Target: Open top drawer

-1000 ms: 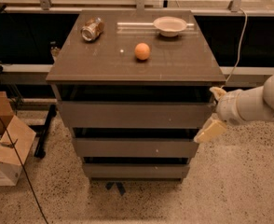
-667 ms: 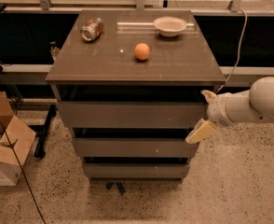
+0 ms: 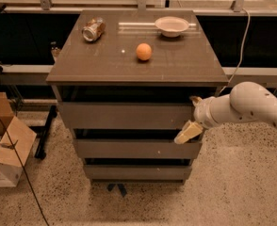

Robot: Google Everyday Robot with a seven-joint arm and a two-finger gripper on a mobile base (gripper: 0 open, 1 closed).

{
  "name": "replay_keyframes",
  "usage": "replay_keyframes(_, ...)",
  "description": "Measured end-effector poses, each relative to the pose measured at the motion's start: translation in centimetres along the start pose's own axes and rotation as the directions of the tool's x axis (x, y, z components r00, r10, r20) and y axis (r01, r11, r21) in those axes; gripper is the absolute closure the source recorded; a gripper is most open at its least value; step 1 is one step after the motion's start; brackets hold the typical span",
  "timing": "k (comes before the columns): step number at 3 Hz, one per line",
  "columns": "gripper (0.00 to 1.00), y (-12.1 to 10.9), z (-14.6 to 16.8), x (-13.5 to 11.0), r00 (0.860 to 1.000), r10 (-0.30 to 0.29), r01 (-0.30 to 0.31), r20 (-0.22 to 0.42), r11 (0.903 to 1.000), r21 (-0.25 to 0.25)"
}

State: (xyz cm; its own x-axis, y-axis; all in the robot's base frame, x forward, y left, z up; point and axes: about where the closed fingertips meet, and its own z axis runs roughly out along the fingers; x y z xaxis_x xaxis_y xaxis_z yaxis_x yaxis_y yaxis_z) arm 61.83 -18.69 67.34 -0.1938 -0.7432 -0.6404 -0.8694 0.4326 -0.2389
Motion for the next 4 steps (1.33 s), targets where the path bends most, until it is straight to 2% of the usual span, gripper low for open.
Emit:
replay_keyframes(1, 0.17, -0.2, 1.7, -1.0, 0.999, -0.034, 0.034, 0.0, 0.9993, -0.015)
replay_keyframes(3, 0.63, 0.6, -0.5, 0.6, 0.993, -0.081, 0.08, -0.082, 0.9967, -0.012)
replay_keyframes(4, 0.87, 0.6, -0.5, 0.6, 0.993, -0.081, 0.08, -0.082, 0.9967, -0.012)
